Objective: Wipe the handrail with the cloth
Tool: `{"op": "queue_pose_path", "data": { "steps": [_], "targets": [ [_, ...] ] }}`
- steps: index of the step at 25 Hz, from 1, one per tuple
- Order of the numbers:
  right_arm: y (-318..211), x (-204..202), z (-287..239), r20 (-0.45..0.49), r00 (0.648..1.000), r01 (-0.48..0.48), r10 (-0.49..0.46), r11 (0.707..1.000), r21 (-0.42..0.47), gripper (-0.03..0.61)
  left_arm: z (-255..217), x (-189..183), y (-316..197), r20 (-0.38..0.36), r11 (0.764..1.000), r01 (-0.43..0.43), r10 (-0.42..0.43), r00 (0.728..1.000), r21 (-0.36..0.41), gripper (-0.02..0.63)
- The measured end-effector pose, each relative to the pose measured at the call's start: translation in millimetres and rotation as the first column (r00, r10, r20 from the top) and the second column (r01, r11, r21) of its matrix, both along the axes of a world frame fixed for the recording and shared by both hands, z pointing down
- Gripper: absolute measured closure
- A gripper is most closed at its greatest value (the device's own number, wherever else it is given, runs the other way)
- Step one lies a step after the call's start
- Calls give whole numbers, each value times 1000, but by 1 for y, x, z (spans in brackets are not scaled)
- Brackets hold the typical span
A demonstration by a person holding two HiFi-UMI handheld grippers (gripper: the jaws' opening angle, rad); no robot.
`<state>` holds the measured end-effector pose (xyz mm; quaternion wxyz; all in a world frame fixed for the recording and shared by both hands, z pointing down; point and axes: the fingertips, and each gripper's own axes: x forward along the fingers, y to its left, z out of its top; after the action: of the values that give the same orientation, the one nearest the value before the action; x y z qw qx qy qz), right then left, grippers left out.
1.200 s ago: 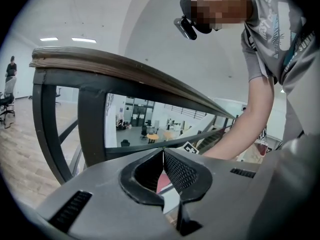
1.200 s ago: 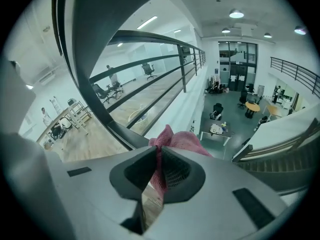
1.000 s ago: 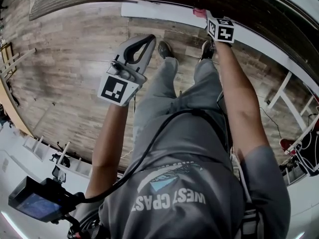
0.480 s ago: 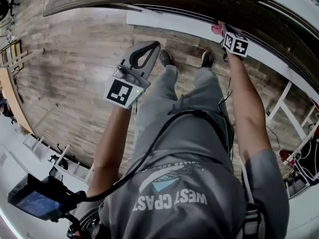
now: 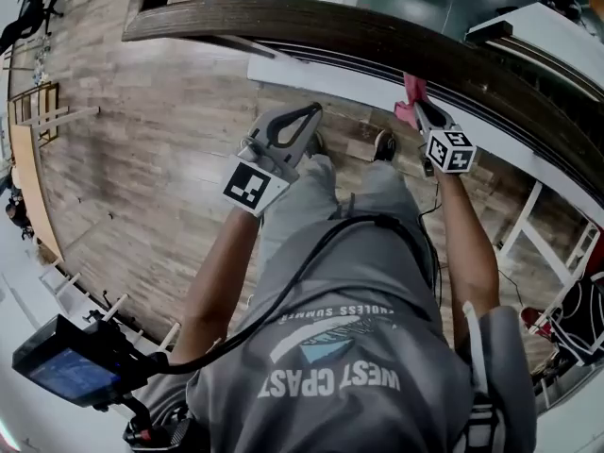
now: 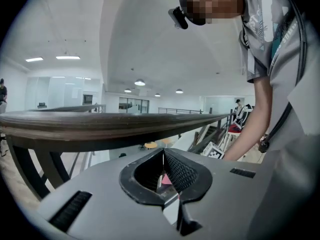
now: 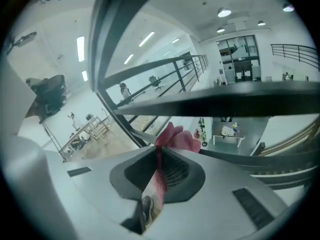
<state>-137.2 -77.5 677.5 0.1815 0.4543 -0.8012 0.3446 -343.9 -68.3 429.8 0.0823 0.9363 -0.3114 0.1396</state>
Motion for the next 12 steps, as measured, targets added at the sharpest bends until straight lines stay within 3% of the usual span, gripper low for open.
{"op": "queue_pose_path", "data": {
  "steps": [6, 12],
  "targets": [
    [25, -16, -131, 66, 993, 78, -93, 978, 192, 552, -41, 20, -3, -29, 998, -29, 31, 999, 60, 607],
    [38, -35, -274, 78, 979, 147, -190, 913, 382, 552, -81, 38, -16, -58, 991, -56, 63, 996, 120, 607]
  ]
}}
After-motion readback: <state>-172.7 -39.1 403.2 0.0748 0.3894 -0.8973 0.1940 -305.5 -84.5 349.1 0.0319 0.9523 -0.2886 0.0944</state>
